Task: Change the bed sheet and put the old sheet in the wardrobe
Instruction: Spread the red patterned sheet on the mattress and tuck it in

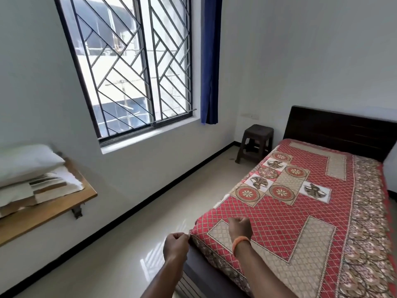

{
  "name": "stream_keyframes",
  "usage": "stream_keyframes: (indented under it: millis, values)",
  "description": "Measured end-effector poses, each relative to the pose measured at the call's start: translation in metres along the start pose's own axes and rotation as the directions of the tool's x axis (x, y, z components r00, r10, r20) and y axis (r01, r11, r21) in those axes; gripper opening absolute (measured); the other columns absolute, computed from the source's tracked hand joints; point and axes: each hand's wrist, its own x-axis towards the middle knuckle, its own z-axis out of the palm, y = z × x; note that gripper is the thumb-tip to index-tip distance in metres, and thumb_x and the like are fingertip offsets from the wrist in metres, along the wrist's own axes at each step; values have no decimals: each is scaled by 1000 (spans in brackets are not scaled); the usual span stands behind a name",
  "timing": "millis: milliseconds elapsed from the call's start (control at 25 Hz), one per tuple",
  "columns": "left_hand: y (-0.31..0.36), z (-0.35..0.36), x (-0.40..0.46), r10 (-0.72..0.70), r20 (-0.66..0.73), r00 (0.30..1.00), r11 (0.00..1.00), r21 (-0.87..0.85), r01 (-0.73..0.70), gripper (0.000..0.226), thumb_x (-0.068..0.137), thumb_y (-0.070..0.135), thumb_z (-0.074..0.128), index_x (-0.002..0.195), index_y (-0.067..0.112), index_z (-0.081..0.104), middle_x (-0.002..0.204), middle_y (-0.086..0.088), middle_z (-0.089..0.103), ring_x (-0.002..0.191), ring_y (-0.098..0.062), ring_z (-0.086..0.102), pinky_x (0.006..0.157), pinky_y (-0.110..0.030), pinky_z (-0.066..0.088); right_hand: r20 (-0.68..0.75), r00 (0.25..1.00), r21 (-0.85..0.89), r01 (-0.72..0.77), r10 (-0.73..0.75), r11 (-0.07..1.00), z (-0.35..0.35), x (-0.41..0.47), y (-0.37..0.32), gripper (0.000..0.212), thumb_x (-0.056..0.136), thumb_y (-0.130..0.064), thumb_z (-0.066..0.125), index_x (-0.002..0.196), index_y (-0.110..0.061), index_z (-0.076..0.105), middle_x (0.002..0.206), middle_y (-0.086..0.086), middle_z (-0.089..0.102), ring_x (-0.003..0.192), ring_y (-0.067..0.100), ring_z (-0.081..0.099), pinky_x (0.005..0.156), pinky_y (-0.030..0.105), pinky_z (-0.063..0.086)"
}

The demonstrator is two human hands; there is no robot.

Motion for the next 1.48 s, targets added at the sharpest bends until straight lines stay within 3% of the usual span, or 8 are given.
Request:
stream_keyframes:
  millis: [320, 520, 760, 1000, 1080, 1200, 1360, 1480]
  values:
    - [67, -30, 224, -59, 87, 994, 973, 226, 38, 25, 79, 0, 48, 63, 19, 45, 62, -4, 40, 60, -20, 38, 47, -23, 25, -8, 989, -64, -146, 146, 987, 197, 120, -22, 14, 83, -5, 51, 91, -2, 63, 97, 24, 68, 85, 35, 63, 75, 40, 50]
    - [97, 3, 348, -147, 156, 977, 936, 340, 87, 24, 78, 0, 45, 63, 19, 43, 61, -4, 40, 52, -19, 39, 47, -23, 27, -87, 982, -143, -180, 169, 973, 243, 171, -63, 23, 85, -2, 52, 65, -13, 51, 75, 14, 60, 70, 29, 55, 63, 32, 43]
    - [94, 68, 500, -379, 353, 855, 839, 521, 157, 17, 79, -1, 52, 65, 8, 48, 61, -11, 47, 41, -22, 48, 46, -21, 34, -163, 952, -315, -298, 258, 901, 307, 262, -41, 37, 85, -5, 54, 52, -16, 42, 50, 3, 39, 50, 14, 30, 54, 26, 24]
    - [84, 105, 621, -520, 429, 739, 746, 649, 149, 21, 80, 2, 46, 64, 7, 58, 62, -12, 58, 50, -24, 52, 51, -26, 39, -172, 932, -504, -362, 320, 784, 387, 315, -44, 10, 91, -11, 53, 88, -14, 62, 82, 1, 63, 66, 16, 56, 59, 27, 47]
    - [62, 124, 651, -533, 477, 699, 733, 672, 101, 24, 81, 5, 46, 63, 12, 61, 63, -9, 60, 55, -23, 54, 54, -28, 40, -103, 953, -694, -274, 285, 666, 409, 341, -30, 16, 94, -14, 52, 108, -15, 61, 110, 2, 61, 95, 19, 60, 82, 33, 52]
    - [1, 147, 676, -602, 478, 640, 683, 723, 102, 18, 80, 12, 52, 74, 7, 69, 84, -17, 72, 79, -29, 70, 61, -35, 49, 134, 951, -952, 45, 279, 304, 427, 379, 17, 42, 92, -2, 50, 131, -16, 49, 137, 2, 46, 119, 23, 50, 99, 33, 45]
    - [-120, 167, 674, -807, 348, 478, 507, 823, 257, 38, 93, 21, 56, 121, -3, 62, 119, -15, 67, 110, -27, 65, 76, -25, 48, 271, 887, -945, 318, 373, -70, 426, 415, 106, 63, 93, -13, 49, 151, -10, 26, 161, 13, 14, 149, 35, 8, 121, 44, 5]
    - [-170, 180, 648, -873, 313, 374, 457, 791, 406, 46, 88, 36, 61, 118, 2, 66, 117, -13, 69, 105, -27, 66, 80, -24, 52, 322, 860, -886, 421, 395, -194, 418, 414, 162, 63, 94, -39, 32, 146, -5, 38, 156, 24, 24, 146, 45, 10, 118, 58, 11]
